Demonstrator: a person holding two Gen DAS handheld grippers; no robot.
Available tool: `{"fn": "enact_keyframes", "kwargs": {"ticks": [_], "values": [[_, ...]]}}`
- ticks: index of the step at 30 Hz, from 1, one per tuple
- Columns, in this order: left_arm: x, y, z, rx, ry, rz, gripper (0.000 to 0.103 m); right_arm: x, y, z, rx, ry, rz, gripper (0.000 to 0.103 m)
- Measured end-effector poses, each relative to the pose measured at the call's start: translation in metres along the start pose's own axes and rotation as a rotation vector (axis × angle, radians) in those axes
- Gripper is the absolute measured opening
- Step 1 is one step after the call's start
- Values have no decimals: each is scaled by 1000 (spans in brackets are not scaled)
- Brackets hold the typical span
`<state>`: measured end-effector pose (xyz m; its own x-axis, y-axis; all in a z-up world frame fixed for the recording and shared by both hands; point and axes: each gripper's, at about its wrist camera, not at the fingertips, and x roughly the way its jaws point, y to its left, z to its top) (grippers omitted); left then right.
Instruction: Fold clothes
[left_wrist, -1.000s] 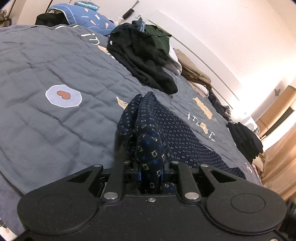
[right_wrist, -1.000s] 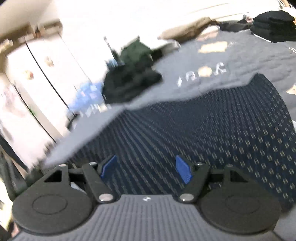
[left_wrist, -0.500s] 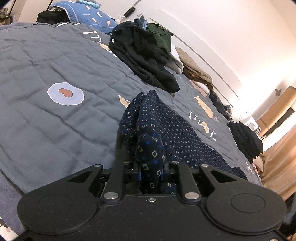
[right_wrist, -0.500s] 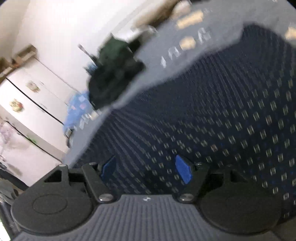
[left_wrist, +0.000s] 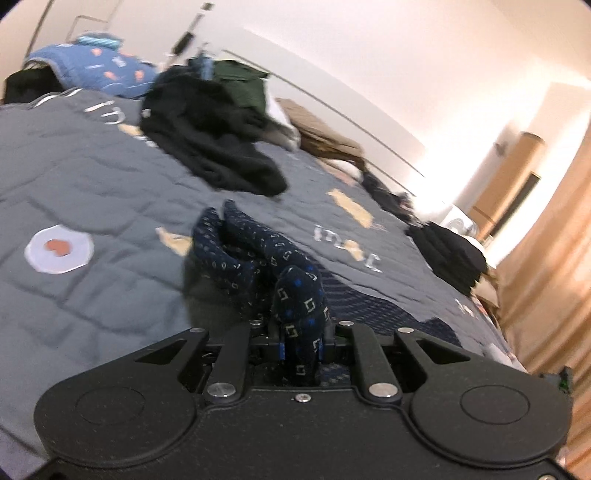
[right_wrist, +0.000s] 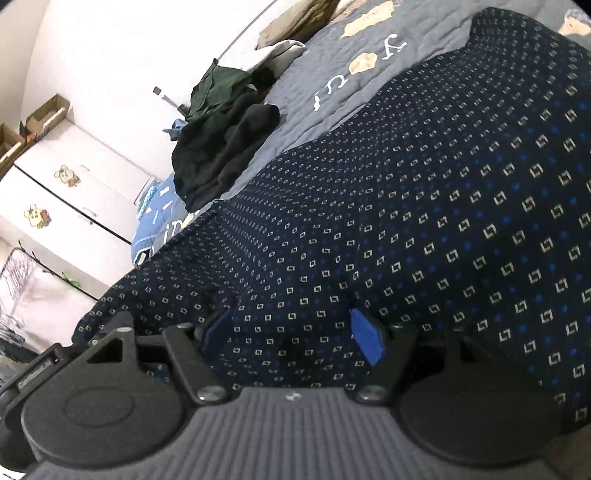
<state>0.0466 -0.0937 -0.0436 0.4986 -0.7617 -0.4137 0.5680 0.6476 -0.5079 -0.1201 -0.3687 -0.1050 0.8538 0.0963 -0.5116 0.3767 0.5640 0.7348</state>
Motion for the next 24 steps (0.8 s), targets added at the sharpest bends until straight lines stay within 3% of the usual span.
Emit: {"fn": "enact_keyframes", "kwargs": {"ticks": [11, 20, 24], "values": [[26, -66, -15, 199, 66, -129, 14, -32, -19, 13, 223, 3, 61, 71], [52, -132, -64, 492, 154, -188, 14, -110, -35, 49, 226, -95, 126, 71], [70, -145, -93, 593, 211, -177, 14, -116, -40, 53, 196, -75, 113, 72]]}}
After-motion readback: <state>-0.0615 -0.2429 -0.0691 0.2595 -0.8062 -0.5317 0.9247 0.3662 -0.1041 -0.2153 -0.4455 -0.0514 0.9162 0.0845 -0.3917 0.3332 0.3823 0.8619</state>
